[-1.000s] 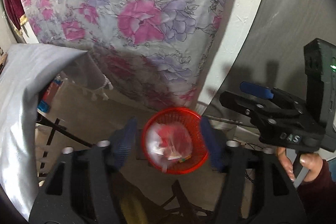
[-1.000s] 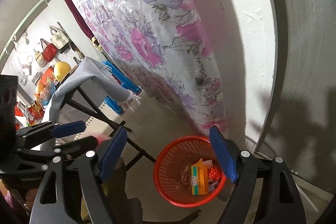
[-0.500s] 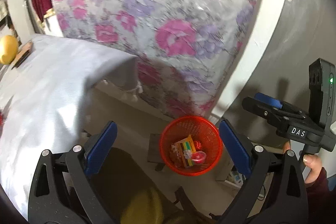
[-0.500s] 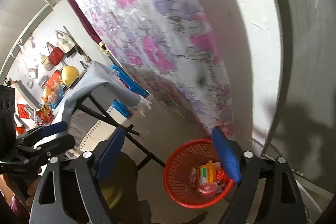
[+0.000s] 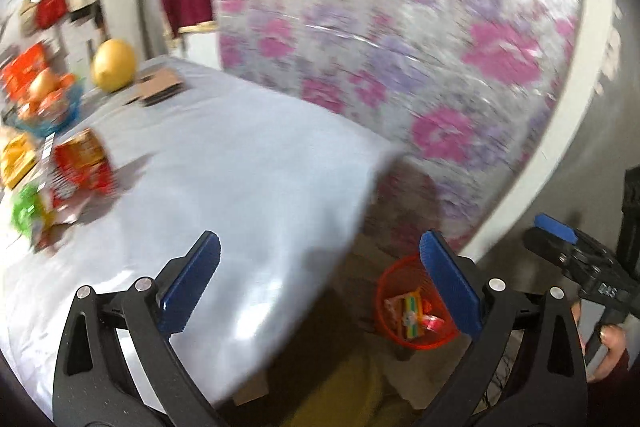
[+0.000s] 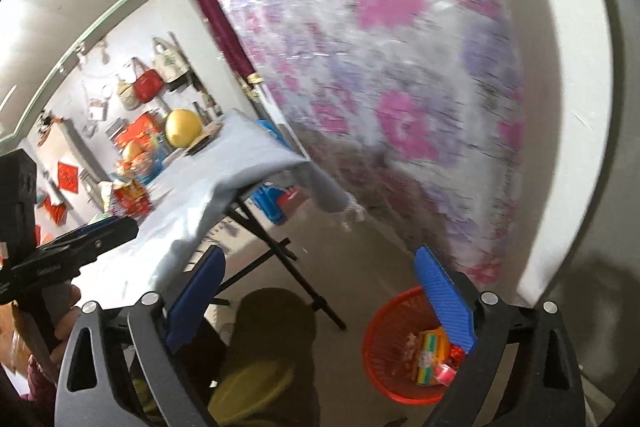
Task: Collect trash
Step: 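Move both tools back over the table toward the remaining trash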
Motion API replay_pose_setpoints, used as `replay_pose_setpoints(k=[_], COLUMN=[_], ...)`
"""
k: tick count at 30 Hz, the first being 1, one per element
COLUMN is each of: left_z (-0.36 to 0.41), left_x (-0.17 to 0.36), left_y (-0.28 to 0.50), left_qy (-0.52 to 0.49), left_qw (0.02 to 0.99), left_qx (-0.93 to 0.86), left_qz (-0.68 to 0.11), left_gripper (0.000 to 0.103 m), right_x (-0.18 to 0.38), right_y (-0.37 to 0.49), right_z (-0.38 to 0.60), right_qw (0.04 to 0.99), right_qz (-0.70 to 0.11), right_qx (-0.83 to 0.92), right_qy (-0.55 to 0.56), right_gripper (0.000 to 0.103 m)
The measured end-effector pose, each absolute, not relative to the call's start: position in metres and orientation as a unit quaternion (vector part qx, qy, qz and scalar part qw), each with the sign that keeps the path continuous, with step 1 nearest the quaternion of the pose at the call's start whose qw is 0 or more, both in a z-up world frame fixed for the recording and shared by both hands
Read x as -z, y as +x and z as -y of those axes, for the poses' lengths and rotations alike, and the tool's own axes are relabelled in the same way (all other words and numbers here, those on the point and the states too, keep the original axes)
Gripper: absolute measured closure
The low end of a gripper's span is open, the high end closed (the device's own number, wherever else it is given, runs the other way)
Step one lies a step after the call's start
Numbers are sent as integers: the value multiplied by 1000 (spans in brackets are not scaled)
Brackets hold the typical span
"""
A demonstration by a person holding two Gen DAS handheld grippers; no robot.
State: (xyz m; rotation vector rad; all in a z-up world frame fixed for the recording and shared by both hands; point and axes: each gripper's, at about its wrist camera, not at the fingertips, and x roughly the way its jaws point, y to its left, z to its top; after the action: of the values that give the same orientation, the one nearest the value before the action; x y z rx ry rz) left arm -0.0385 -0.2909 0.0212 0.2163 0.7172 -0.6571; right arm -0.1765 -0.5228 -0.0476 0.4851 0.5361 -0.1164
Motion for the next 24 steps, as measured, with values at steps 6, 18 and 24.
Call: replay_pose_setpoints(k=[6,18,24], left_z=[224,102,51], left_x=[-29,-33,-30], left_y=[-17,18,68], left_qy=[46,-15,-12], left_qw=[900,930,932], left_qx=[268,184,121], left_qz=[-341,-319,-341], left_gripper=[7,7,7], right_x=[27,4,7], right_y=[-158,-105,-63], right_z=[477,387,349], right_qw=[941,940,935], right_qz=[-269,-286,-296], right_qx=[25,-43,-79], right_qy=[204,181,179], right_gripper=[7,6,6])
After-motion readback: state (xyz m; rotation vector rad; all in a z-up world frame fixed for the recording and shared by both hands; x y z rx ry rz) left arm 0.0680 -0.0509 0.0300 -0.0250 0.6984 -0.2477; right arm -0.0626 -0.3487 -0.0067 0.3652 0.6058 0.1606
